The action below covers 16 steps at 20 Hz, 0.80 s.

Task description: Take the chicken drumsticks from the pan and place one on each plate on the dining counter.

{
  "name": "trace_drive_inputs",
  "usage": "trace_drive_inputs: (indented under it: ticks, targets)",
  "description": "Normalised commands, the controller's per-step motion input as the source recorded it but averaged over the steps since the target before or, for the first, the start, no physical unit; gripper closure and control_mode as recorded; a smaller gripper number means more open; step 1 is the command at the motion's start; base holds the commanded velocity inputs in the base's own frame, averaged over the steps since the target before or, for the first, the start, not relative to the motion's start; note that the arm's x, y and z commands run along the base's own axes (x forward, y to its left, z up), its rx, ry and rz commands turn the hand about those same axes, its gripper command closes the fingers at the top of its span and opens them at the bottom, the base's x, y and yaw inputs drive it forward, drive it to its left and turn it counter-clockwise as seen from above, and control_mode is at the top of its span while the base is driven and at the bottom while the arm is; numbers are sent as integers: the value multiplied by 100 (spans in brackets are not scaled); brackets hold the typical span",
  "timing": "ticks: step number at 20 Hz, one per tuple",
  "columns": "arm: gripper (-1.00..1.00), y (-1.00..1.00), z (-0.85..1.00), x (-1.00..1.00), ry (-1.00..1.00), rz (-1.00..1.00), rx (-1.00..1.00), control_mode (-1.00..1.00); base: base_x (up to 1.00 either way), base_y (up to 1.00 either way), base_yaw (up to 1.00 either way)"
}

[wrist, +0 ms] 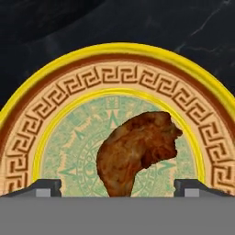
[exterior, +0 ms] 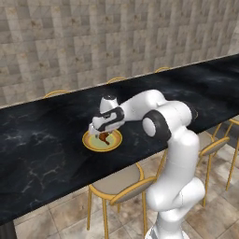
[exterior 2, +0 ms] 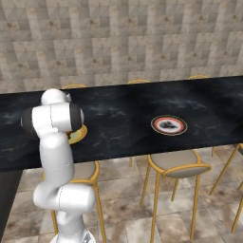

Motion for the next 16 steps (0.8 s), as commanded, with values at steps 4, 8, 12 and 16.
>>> trace_drive_inputs:
  ticks: [4,8,12,16]
  targets:
    - [-100,-2,59,-18,1,0,0,-100,0,0,0]
    - [-100,-18,51,-58,-2,0,-1,-100,0,0,0]
    - [-100,-39,38,-81,-6,-5,0,-100,0,0,0]
    - [-100,-48,21,-92,-3,-13,0,-100,0,0,0]
